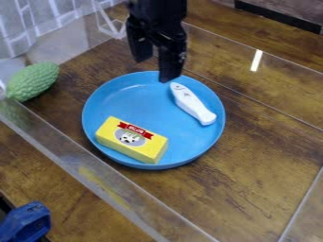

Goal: Put the white object in the blue tray

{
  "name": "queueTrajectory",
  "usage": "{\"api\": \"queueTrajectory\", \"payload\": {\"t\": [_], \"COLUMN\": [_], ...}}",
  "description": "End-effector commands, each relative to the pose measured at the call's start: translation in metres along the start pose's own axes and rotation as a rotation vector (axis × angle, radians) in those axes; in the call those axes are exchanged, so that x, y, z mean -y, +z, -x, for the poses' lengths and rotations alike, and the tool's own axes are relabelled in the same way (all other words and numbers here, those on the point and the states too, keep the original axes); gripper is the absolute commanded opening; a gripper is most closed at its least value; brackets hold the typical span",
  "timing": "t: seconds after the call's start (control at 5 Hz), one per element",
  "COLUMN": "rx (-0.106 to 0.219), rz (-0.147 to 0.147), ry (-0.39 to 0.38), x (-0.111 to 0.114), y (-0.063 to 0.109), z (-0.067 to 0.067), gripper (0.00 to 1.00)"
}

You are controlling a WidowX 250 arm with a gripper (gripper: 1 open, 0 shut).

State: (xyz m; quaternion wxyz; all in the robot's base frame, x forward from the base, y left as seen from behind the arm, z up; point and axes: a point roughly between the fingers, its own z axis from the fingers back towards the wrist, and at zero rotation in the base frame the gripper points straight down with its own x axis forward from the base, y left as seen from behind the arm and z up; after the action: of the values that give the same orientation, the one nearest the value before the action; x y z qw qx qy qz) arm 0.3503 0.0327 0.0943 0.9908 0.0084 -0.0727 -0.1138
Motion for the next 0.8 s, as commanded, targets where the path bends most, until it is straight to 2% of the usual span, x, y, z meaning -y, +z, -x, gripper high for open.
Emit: {"api": "queueTrajectory", "payload": {"t": [0.0,0.4,0.6], "rx": [0.048,0.069,0.071], "rz": [-0.023,-0.018,-0.025], "ry": [0.042,0.030,0.077], "x": [0.007,0.017,0.016], "y": [0.000,-0.035,-0.048], "z": [-0.011,-0.036,-0.043], "gripper": [1.00,1.00,1.00]}}
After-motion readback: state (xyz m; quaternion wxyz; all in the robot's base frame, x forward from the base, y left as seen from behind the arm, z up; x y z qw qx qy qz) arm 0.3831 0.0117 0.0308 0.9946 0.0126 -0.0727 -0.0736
